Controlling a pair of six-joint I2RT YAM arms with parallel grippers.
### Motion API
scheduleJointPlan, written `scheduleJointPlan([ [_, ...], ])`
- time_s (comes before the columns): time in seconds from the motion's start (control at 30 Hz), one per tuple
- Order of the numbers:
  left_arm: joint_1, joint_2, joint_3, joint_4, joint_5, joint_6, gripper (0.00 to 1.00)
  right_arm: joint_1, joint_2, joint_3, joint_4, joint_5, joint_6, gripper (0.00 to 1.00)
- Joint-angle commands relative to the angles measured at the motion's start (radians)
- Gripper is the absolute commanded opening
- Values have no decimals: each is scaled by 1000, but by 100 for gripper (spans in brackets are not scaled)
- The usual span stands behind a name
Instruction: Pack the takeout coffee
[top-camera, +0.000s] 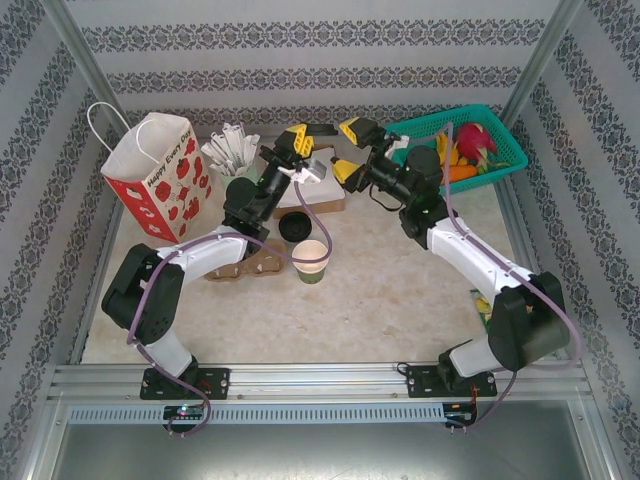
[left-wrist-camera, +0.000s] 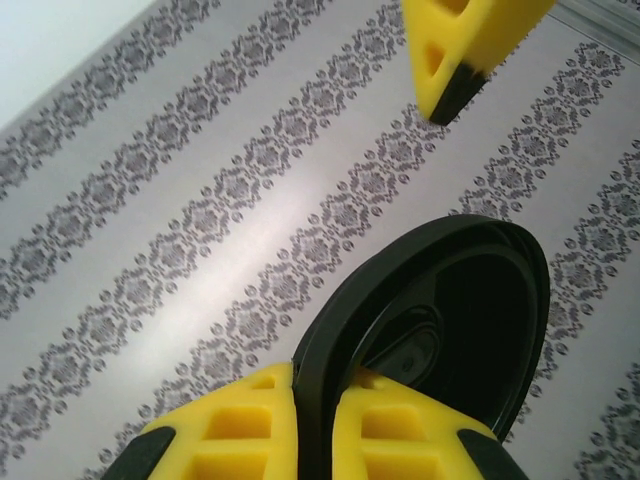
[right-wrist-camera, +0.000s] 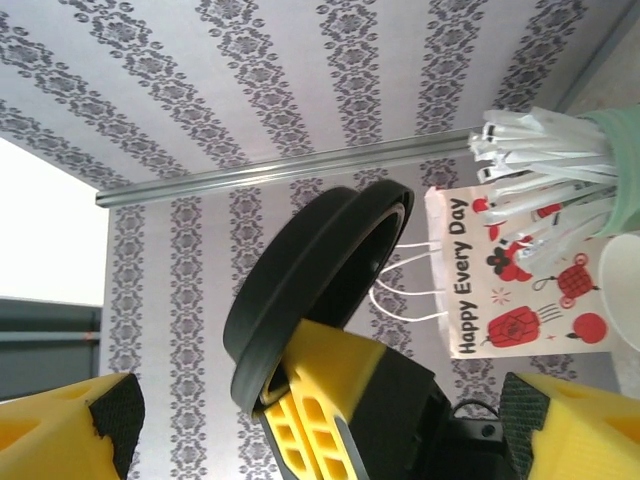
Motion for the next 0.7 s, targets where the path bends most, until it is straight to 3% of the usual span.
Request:
scheduleJointPlan([
  [0.0,-15,5,-6,162,75,97,0,22,34,56,150,-16,54,92],
  [0.67,-25,29,-1,201,103,147,0,37,70,8,359,118,113,50],
])
